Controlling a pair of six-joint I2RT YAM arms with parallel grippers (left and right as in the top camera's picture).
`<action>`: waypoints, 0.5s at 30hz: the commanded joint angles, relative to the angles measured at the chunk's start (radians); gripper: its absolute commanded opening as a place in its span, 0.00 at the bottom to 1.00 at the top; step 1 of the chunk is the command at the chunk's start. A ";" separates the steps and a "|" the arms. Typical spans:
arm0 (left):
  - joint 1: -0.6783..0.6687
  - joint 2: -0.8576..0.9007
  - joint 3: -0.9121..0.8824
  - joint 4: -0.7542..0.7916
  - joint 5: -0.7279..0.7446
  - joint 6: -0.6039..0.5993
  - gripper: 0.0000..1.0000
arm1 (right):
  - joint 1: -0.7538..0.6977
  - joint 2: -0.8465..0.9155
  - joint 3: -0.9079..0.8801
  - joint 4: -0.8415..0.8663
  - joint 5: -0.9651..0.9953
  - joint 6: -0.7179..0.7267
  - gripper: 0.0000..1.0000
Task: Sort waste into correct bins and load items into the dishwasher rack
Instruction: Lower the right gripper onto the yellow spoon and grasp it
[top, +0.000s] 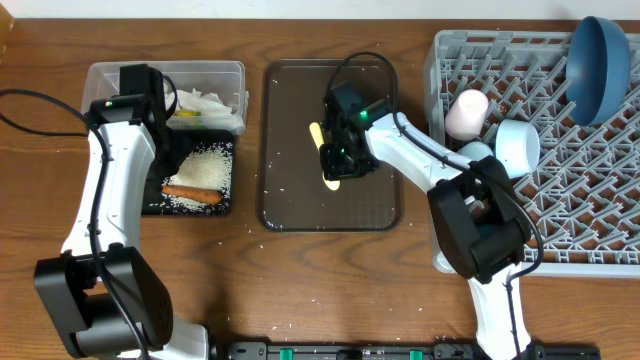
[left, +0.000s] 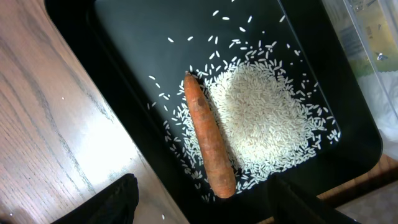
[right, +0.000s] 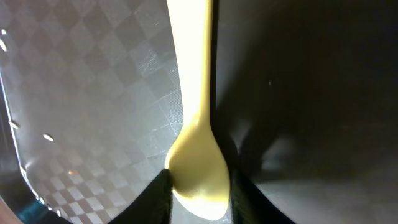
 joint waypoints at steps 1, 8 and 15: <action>0.005 0.000 0.011 -0.006 -0.017 0.018 0.69 | -0.002 0.066 -0.014 -0.003 -0.007 0.006 0.23; 0.005 0.000 0.011 -0.006 -0.016 0.018 0.69 | -0.002 0.066 -0.014 0.006 -0.034 0.006 0.16; 0.005 0.000 0.011 -0.006 -0.016 0.018 0.69 | -0.004 0.064 -0.005 0.007 -0.037 -0.005 0.01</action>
